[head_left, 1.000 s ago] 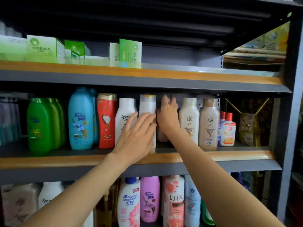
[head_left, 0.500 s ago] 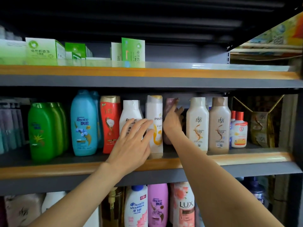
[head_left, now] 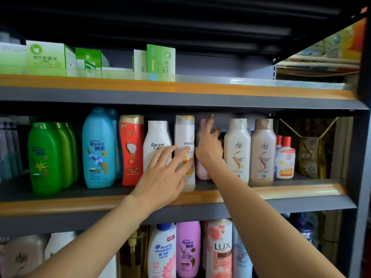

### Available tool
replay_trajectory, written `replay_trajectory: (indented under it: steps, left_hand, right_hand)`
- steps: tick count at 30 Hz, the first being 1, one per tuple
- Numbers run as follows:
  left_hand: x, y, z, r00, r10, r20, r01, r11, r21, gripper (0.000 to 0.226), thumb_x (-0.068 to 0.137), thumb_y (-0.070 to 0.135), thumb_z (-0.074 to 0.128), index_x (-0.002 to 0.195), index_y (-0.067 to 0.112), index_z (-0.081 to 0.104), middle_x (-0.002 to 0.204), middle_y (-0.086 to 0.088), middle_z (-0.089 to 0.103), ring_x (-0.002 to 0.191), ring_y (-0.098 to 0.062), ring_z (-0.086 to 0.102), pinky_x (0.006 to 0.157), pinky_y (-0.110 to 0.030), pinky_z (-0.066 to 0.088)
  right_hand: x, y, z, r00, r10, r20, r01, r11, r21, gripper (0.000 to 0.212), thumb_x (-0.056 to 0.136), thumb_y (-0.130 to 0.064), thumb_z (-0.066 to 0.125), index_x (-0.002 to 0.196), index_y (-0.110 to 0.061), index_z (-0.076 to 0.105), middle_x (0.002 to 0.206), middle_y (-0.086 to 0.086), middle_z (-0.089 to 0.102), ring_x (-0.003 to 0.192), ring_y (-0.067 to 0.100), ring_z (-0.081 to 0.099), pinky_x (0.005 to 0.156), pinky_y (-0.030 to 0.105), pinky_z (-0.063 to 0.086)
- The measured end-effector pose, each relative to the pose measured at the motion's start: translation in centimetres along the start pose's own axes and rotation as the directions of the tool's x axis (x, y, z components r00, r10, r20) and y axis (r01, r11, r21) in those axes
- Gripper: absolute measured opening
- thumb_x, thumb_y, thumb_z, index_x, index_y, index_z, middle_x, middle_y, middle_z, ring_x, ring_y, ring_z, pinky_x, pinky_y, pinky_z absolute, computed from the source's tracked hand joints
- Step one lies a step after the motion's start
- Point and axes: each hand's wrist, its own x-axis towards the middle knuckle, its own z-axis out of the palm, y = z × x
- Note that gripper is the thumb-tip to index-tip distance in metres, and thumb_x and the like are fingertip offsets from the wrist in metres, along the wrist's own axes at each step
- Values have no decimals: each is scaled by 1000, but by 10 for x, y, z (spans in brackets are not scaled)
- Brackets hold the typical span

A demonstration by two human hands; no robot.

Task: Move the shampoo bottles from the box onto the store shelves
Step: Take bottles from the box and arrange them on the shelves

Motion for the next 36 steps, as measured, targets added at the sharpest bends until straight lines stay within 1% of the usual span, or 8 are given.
replay_trajectory:
  steps: [3,7,13,16,19,22,29,36]
  left_hand:
    - [-2,-1,0,1000,2,-9,-2,1000,-6,42,82,21,37,113,16,65,131,-9,55,118,-33,52,104,-42,25]
    - [-3,0,-1,1000,9,-15,-9,1000,-13,42,81,21,37,113,15,65,129,-10,55,117,-33,52,104,-43,26]
    - [-4,-2,-2,999,32,-36,-32,999,-4,42,81,21,37,111,14,66,129,-10,56,117,-32,53,105,-44,28]
    - [-2,1,-1,997,36,-61,-36,999,0,42,81,22,37,109,13,67,129,-11,57,120,-29,45,105,-44,27]
    - [2,5,1,995,40,-88,-40,999,-7,40,80,22,38,106,13,67,130,-9,56,122,-25,40,106,-45,24]
    - [8,10,4,992,51,-117,-52,999,-9,40,79,22,39,104,14,68,129,-7,57,123,-24,39,106,-45,24]
    - [16,16,9,987,112,-118,-114,993,-6,42,83,24,36,102,14,71,126,-5,61,120,-23,39,106,-44,21]
    - [16,13,14,987,119,-104,-122,992,-20,43,90,31,33,100,15,72,126,-2,61,124,-21,39,107,-43,22]
  right_hand:
    - [1,2,11,997,-15,-70,20,997,76,73,95,-6,42,149,-12,-6,156,15,0,137,32,26,103,44,39]
    - [2,0,11,994,74,-79,-71,997,36,83,92,-5,48,147,-7,-14,152,20,5,129,31,33,89,29,48]
    - [-14,-6,-3,995,34,-90,-38,998,-51,69,90,-3,43,147,-1,3,145,26,18,120,38,38,101,35,33]
    - [-30,2,-13,949,-100,-299,73,992,-100,54,84,-5,18,134,1,35,133,26,40,114,38,42,95,38,32]
    - [-35,28,-23,820,22,-572,-100,989,-105,30,79,-19,58,106,-7,59,105,18,60,87,34,57,66,35,45]
    - [-36,49,-22,891,100,-443,-171,977,-125,70,68,-26,78,128,-6,49,118,24,54,96,38,55,70,39,47]
    - [-32,49,-21,965,136,-223,-164,980,-115,90,86,-41,61,150,-17,2,130,20,38,108,35,49,77,37,46]
    - [-32,40,-20,967,196,-161,-184,979,87,101,81,-48,63,149,-14,-2,134,18,34,118,36,46,85,40,47]
